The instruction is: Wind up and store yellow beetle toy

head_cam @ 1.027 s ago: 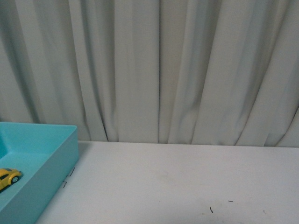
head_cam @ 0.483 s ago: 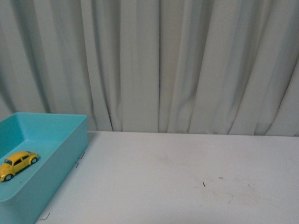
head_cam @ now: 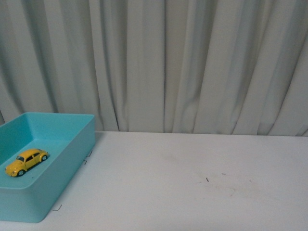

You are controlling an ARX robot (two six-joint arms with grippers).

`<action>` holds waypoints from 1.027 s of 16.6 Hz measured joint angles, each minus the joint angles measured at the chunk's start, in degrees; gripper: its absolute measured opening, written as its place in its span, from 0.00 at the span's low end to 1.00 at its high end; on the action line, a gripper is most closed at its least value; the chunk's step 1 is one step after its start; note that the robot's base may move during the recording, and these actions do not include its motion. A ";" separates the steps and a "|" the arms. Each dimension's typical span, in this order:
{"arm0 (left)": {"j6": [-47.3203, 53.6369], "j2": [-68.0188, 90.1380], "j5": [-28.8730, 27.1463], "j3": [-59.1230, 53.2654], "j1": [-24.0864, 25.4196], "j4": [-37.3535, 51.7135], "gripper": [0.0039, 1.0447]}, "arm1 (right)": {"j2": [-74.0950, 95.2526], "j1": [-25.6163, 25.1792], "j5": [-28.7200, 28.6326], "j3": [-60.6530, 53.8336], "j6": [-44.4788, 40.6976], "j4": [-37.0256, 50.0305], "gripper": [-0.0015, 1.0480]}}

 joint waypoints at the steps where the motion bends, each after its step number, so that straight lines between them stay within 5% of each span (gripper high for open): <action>1: 0.00 0.00 0.00 0.00 0.00 -0.02 0.94 | 0.00 0.00 0.00 0.00 0.00 -0.02 0.94; 17: 0.00 0.00 0.00 0.00 0.00 -0.09 0.94 | 0.00 0.00 0.00 0.00 0.00 0.00 0.94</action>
